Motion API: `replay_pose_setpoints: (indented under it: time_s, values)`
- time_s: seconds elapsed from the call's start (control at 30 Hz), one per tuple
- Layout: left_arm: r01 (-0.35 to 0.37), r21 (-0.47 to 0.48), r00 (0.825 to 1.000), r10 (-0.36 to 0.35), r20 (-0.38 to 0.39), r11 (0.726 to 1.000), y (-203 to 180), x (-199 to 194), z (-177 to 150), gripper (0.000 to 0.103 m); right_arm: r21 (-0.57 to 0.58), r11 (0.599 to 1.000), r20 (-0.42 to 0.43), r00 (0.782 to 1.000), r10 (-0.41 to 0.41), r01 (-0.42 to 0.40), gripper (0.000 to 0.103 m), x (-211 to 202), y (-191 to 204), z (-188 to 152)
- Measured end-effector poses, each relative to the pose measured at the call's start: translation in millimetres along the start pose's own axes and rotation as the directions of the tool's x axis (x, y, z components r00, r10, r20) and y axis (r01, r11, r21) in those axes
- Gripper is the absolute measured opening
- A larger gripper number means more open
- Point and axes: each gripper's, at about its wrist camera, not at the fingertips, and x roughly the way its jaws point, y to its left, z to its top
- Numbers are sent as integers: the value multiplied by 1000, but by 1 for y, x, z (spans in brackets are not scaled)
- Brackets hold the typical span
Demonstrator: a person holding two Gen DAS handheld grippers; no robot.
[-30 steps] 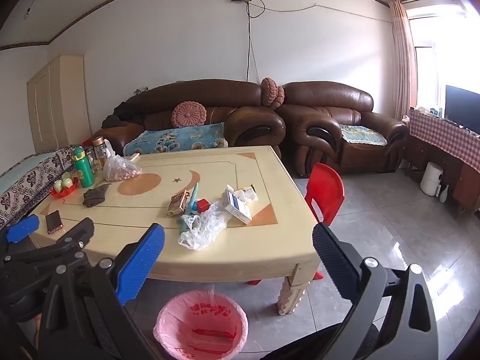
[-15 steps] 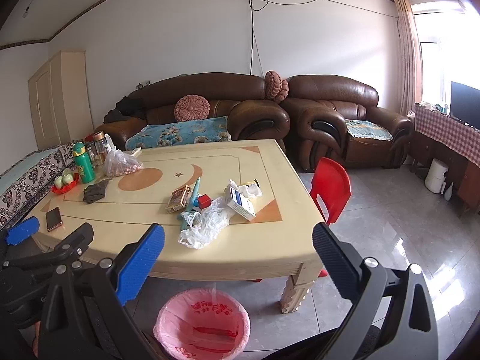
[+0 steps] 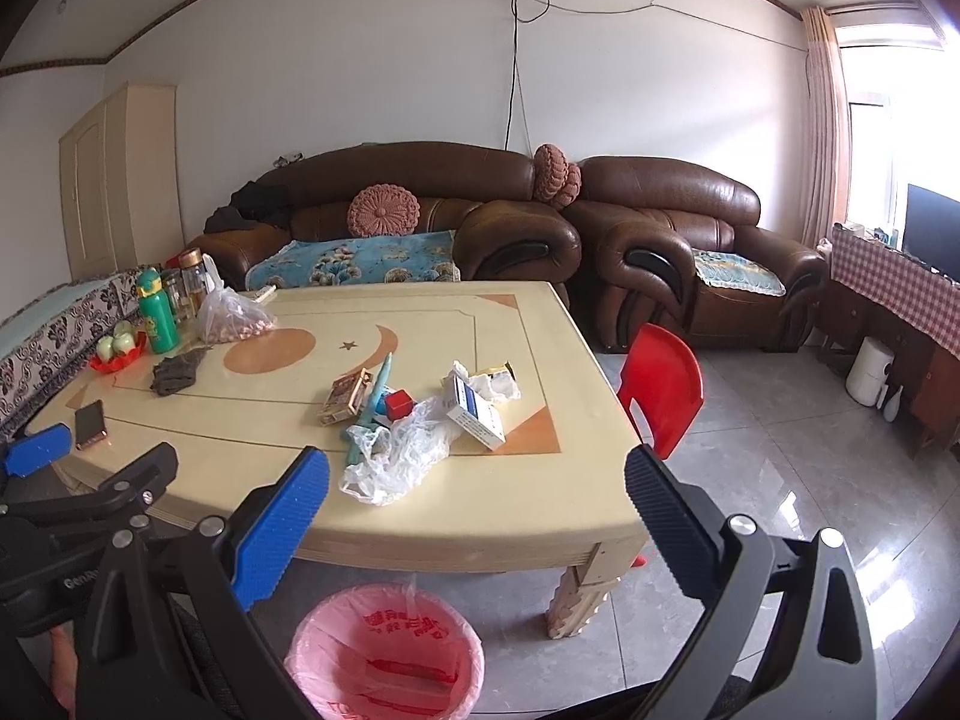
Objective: Collect trash
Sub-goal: 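Move both tools toward the cluttered table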
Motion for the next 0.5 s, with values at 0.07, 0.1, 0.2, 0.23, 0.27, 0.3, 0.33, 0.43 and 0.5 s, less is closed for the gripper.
replay_pose_setpoints:
  time_s: [0.07,0.1,0.2,0.23,0.27,0.3,0.33,0.43,0.5]
  values:
    - [-5,2,1000,5,-15,1000,1,6,1,97,15,1000,-17,1000,18,-18,97,8,-3,-1]
    - [-6,3,1000,6,-19,1000,0,8,1,97,27,999,-23,999,26,-26,97,13,-5,-1]
    - [-13,10,1000,13,-22,1000,-1,14,3,97,32,999,-26,999,27,-26,97,22,-9,0]
    - [-17,14,1000,18,-22,1000,-2,15,4,97,29,999,-26,999,28,-27,97,25,-9,0]
    - [-19,17,1000,20,-24,1000,-2,17,5,97,26,999,-26,999,24,-24,97,27,-9,0]
    - [-19,18,999,19,-26,1000,-2,19,7,97,24,999,-24,999,23,-23,97,28,-9,0]
    - [-16,18,999,17,-28,1000,-2,21,8,97,22,999,-21,999,27,-26,97,30,-9,0]
    - [9,15,999,-8,-37,1000,-1,29,13,97,19,999,-12,999,47,-47,97,36,-11,-1]
    - [36,22,998,-35,-43,999,0,36,16,97,20,998,-10,999,53,-53,97,42,-14,-3]
